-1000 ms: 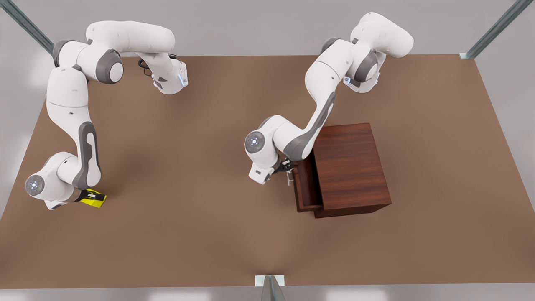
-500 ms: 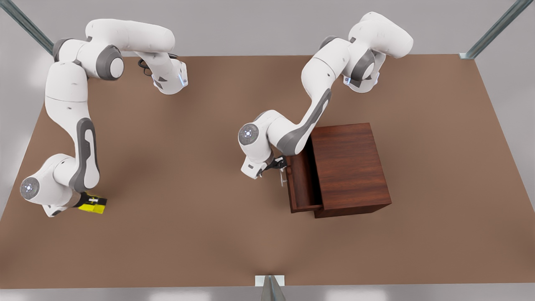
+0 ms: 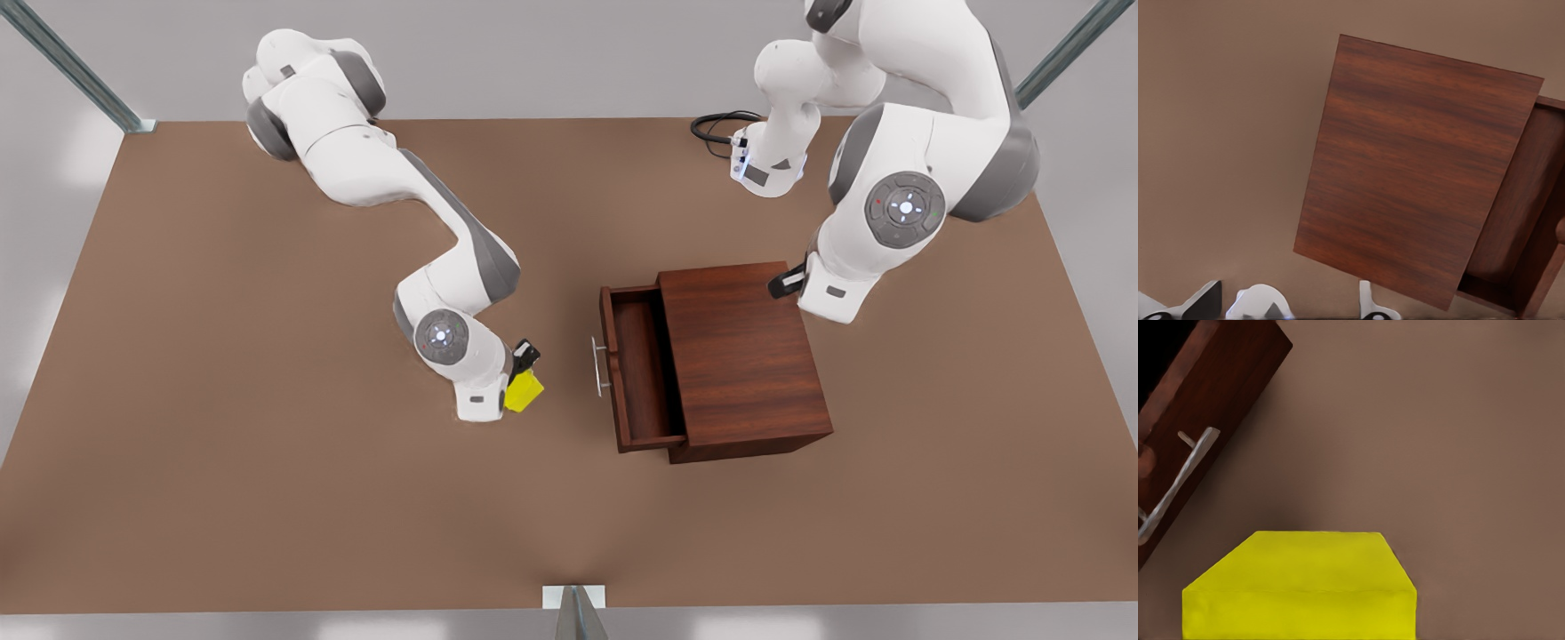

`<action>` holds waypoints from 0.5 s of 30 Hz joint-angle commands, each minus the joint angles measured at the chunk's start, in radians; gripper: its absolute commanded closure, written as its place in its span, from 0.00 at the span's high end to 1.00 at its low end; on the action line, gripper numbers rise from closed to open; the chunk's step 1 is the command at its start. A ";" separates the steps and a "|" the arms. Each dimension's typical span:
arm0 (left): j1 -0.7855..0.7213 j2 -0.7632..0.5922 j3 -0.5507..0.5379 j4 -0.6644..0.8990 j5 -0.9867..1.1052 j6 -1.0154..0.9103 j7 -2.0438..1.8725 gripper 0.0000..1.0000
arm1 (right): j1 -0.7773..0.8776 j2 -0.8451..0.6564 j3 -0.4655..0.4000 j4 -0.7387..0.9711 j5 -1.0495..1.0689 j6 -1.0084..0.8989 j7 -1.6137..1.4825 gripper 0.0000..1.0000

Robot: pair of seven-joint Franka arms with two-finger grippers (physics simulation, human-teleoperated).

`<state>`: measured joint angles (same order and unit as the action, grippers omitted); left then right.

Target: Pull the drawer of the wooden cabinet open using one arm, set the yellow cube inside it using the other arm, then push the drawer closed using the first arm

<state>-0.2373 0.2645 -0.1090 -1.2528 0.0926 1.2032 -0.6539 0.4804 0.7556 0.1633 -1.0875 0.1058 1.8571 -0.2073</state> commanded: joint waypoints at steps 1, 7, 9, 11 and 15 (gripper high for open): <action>0.016 -0.021 -0.021 -0.031 0.009 0.021 0.505 1.00 | 0.056 0.004 -0.001 0.015 -0.037 0.048 0.077 0.46; 0.010 -0.025 -0.046 -0.033 0.009 -0.016 0.502 1.00 | 0.191 0.004 0.005 0.035 -0.242 0.249 -0.294 0.43; 0.009 -0.025 -0.055 -0.033 0.009 -0.017 0.497 1.00 | 0.204 0.005 0.012 0.038 -0.236 0.295 -0.337 0.42; 0.013 -0.025 -0.057 -0.033 0.009 -0.016 0.497 1.00 | 0.244 0.021 0.012 0.038 -0.230 0.346 -0.417 0.42; 0.041 -0.024 -0.051 -0.030 0.013 -0.013 0.496 1.00 | 0.260 0.068 0.048 0.038 -0.225 0.429 -0.417 0.42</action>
<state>-0.2048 0.2418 -0.1601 -1.2831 0.1026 1.1913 -0.3720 0.7407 0.8153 0.2034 -1.0498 -0.0945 2.1717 -0.4086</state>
